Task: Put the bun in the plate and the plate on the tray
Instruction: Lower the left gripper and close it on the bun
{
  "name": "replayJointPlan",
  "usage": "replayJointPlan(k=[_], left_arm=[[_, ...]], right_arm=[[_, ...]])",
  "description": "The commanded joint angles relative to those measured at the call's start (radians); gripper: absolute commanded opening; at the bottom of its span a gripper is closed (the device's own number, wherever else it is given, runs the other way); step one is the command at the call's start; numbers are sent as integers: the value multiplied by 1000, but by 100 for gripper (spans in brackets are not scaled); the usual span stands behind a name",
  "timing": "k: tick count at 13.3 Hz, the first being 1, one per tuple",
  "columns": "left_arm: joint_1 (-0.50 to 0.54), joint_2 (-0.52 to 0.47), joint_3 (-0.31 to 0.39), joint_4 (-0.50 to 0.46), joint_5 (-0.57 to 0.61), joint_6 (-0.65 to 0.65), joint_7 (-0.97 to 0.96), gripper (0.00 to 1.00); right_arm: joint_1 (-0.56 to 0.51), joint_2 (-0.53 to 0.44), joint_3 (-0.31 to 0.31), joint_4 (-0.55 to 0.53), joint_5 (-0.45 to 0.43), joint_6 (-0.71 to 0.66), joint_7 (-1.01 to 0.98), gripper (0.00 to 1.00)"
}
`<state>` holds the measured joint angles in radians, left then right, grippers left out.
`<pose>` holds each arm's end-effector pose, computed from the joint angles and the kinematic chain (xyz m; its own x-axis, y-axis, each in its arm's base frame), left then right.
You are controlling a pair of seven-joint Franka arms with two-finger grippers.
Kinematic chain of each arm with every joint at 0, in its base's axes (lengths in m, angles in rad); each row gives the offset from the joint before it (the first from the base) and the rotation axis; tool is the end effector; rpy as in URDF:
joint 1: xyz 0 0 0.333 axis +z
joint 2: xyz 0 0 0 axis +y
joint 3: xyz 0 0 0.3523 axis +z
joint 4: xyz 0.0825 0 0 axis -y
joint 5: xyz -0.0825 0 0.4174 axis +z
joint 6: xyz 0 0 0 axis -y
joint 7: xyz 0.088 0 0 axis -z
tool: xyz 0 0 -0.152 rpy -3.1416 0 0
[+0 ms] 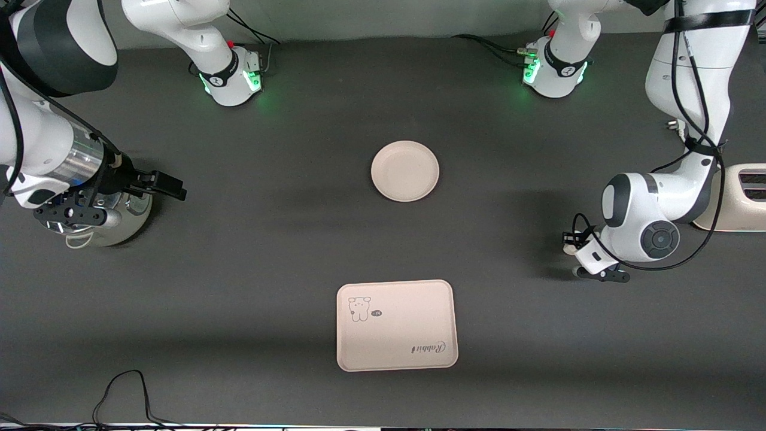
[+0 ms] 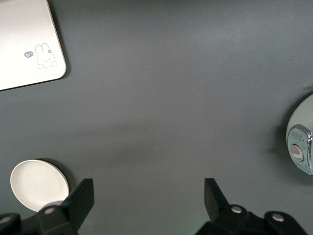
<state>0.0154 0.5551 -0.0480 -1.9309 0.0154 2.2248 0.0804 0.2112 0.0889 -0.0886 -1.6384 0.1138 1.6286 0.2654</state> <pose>0.6212 -0.0197 0.1391 0.9593 -0.1205 -0.2554 -0.1150 -0.9927 0.0365 0.6044 0.0931 0.5341 0.9813 -0.1487 -0.1224 -0.1585 -0.9845 -0.0749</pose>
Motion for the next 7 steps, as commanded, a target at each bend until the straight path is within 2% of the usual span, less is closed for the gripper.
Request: replayJointPlan(k=[1,3,7], left_arm=[[3,-35,4,-10,-11,-5,7,0],[1,-87,2,-10,-11,-71,-16,0],[-9,-251,-15,-8,-12,-243,-74,0]], right_arm=[[7,-5,0,-20,-8,13,11,100],[7,-8,0,-20,-8,11,6,100],[7,-24,-2,-43,-8,0,0,100]])
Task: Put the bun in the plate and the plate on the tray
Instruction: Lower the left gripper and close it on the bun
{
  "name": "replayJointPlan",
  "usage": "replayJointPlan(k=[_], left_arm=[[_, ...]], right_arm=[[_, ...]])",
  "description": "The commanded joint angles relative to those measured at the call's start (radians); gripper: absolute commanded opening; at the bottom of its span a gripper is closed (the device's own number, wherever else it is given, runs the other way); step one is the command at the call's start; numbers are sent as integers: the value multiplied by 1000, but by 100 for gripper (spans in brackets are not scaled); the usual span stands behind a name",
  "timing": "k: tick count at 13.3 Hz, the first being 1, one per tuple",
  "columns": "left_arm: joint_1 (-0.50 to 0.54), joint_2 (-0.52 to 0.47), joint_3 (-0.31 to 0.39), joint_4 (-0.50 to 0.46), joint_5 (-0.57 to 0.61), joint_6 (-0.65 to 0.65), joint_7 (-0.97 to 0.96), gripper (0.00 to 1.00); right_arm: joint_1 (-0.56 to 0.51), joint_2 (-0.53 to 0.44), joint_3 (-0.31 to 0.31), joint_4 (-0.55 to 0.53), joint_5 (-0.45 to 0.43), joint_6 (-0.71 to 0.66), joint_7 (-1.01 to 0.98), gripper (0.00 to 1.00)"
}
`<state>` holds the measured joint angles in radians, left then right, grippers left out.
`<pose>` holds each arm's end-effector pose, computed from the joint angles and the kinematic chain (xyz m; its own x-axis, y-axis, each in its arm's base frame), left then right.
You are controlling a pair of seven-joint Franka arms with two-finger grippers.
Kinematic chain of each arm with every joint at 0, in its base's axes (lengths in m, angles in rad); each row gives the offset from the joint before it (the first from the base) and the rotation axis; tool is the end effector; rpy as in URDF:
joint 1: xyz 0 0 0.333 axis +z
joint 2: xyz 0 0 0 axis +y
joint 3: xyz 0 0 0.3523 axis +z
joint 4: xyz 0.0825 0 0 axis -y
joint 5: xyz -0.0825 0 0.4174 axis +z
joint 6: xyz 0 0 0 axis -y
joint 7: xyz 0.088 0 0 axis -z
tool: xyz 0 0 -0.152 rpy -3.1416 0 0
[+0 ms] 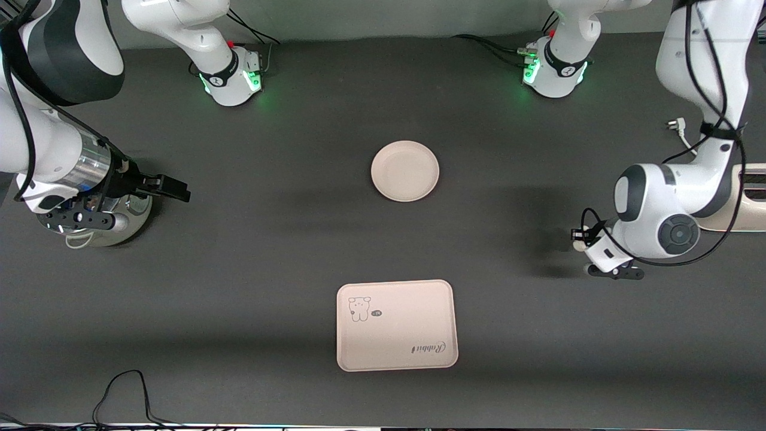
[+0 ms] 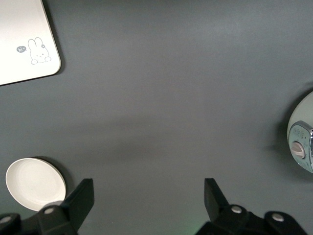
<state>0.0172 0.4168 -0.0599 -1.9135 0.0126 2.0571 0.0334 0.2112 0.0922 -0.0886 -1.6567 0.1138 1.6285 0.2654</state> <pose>0.6209 -0.0248 0.2245 0.9598 -0.0819 -0.2683 -0.0783 -0.9966 0.0241 0.6024 0.0928 0.5230 0.9784 -0.1492 -0.1431 -0.1602 -0.9847 -0.0685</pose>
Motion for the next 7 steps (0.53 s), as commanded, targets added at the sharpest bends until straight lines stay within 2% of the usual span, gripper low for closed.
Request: replayJointPlan(k=[1,4,7], left_arm=[[-11,-153,-15,-24,-10,-106,-29,0],[-11,-281,-64,-24,-19,-214,-50,0],[-14,-328,-148,2,-120,-271,-153,0]], right_arm=[[8,-28,0,-25,-8,1,1,100],[19,-28,0,-11,-6,10,5,100],[19,-22,-3,-15,12,31,5,100]])
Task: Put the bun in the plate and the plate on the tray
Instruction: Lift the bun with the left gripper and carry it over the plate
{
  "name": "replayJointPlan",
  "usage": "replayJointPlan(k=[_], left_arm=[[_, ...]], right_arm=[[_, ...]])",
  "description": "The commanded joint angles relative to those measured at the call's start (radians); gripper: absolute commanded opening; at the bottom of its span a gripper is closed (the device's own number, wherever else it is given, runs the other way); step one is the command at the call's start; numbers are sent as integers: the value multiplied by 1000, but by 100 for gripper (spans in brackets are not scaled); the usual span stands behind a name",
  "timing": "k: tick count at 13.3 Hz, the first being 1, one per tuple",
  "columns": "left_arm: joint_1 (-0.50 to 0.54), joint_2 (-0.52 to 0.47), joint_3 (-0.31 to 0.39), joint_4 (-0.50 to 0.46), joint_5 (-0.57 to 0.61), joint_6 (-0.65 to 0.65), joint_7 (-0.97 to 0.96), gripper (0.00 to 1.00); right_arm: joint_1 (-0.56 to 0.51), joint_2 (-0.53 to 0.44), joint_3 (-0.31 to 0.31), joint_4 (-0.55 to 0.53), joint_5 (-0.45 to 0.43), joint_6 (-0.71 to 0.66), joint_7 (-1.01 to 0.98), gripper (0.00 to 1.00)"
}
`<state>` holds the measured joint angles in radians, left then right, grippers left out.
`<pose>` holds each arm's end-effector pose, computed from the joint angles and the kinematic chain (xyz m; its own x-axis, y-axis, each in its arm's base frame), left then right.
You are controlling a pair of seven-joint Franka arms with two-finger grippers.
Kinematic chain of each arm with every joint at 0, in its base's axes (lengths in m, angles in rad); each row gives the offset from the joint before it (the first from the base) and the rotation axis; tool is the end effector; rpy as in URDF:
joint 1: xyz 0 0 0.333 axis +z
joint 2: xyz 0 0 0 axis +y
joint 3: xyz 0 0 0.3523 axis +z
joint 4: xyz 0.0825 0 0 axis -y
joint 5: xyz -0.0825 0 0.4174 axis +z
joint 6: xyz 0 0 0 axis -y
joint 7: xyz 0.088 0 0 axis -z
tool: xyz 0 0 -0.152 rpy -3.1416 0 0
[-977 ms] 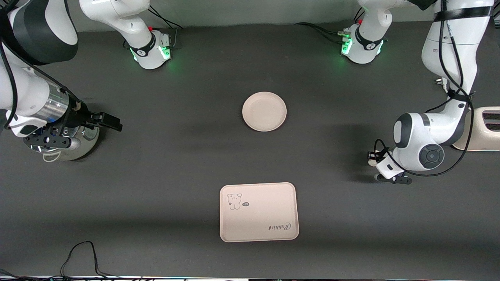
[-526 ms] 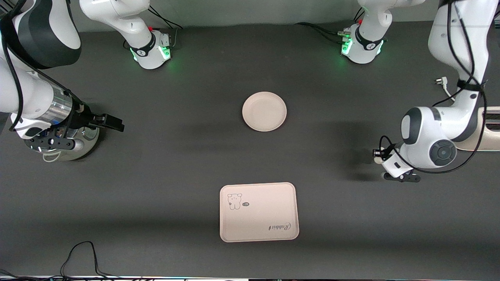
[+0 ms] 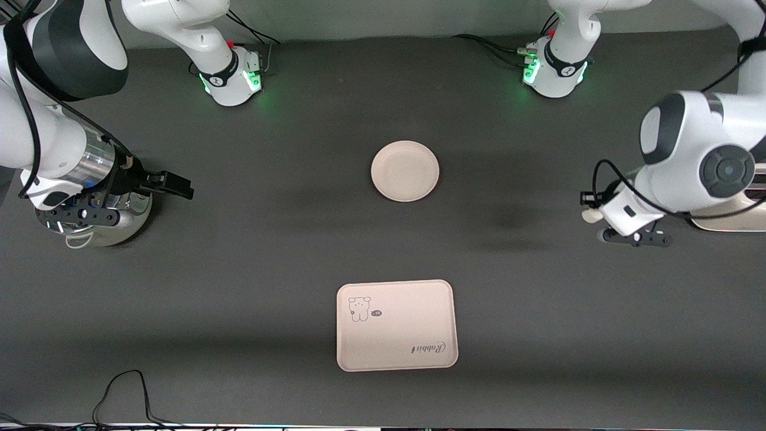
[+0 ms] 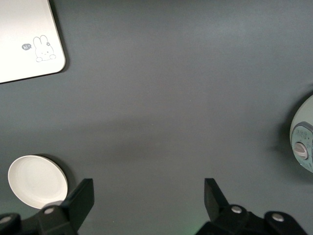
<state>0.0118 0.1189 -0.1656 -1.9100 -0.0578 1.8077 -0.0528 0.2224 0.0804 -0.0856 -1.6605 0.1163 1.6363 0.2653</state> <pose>0.5793 -0.0953 0.3961 0.9712 -0.0868 -0.2219 -0.0753 -0.9954 0.0597 0.5994 0.1011 0.5289 0.9823 -0.1357 -0.1290 -0.1463 -0.9863 -0.0764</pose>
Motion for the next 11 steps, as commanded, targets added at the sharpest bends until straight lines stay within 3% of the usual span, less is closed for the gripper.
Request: replayJointPlan(k=[1,6,8,11], left_arm=[[-15,-25,-82,6,-60,-24,-134,0],[-27,36,-322,8,-47,88,-548,0],[-56,74,-362,-4,-45,146,-666,0],[-160,154,-365,-18,-22,243,-833,0]], right_arm=[[5,-8,-8,-12,11,25,5,100],[6,1,-16,-22,46,25,15,100],[8,10,-14,-22,51,25,15,100],[11,31,-10,-24,91,23,14,100]])
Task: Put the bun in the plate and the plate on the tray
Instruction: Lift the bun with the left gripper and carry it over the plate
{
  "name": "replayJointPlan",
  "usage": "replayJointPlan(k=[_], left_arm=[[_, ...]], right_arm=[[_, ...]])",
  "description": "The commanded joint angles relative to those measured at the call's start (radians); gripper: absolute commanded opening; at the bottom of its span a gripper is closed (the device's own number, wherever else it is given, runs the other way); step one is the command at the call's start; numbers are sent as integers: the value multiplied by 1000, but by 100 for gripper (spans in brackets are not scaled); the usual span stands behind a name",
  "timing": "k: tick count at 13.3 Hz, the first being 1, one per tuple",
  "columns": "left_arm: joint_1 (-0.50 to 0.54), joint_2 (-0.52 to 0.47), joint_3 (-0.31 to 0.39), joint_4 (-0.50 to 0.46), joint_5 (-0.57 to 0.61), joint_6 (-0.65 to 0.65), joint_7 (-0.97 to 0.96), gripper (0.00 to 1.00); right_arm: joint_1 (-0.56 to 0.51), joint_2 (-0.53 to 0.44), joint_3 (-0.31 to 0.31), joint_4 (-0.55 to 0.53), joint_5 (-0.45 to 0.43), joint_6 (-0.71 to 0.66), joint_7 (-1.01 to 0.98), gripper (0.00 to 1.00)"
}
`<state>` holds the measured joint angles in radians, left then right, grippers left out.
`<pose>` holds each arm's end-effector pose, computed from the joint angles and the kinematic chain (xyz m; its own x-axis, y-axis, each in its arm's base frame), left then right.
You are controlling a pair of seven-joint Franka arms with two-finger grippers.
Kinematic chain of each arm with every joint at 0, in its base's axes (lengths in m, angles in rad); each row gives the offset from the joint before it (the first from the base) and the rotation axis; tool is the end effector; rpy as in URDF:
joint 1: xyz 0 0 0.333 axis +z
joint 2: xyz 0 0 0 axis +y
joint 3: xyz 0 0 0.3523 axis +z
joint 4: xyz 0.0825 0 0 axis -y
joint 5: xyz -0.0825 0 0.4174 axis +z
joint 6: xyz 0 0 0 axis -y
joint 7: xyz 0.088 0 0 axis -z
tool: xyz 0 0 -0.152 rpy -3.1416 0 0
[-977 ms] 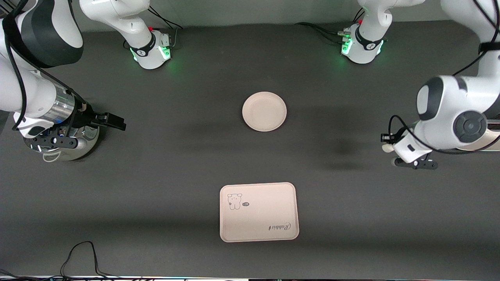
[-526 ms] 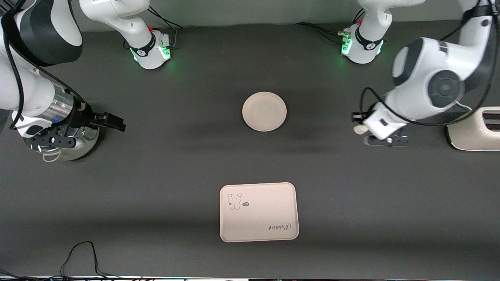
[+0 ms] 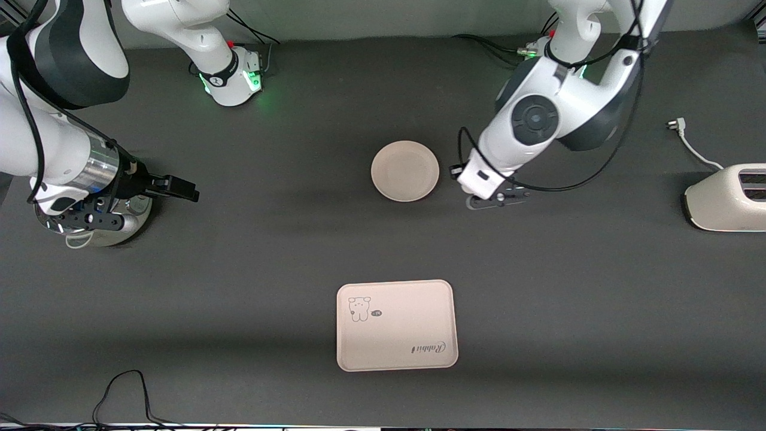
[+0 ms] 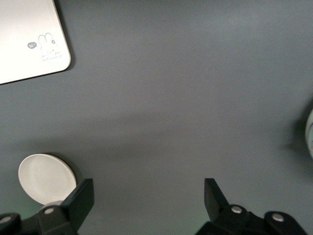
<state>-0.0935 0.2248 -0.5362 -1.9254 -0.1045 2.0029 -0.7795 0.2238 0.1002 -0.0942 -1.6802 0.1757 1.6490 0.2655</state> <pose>0.4989 -0.3649 0.3558 0.9547 0.1904 -0.2289 0.2085 -0.9763 0.0574 0.6018 0.1059 0.5091 0.9744 -0.1480 -0.1694 -0.1697 -0.9780 -0.1215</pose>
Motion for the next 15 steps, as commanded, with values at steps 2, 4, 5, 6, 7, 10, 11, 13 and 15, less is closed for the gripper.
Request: replayJointPlan(k=[2,4,5,6,7,10,11,13,15], left_arm=[[-96,112,5,-6,51,124,-168,0],[-135,178,5,-20,116,215,-262,0],[-147,217,5,-20,132,261,-308,0],[-158,243,5,-27,137,299,-334,0],[-172,249,5,-55,138,338,-336,0],[-199,245,5,-173,138,472,-339,4],[-215,248,5,-202,138,523,-346,10],[-222,242,5,-228,140,547,-371,34],[-222,242,5,-228,138,545,-385,83]], right_arm=[[32,21,1,-9,36,14,17,100],[38,23,1,-24,50,26,17,100],[43,21,1,-33,68,38,17,100],[61,19,1,-41,91,50,18,100],[74,22,1,-52,106,69,43,100],[129,23,1,-117,113,164,70,100],[135,26,2,-139,114,187,70,100],[210,29,1,-205,136,279,96,100],[271,30,2,-265,139,388,187,99]])
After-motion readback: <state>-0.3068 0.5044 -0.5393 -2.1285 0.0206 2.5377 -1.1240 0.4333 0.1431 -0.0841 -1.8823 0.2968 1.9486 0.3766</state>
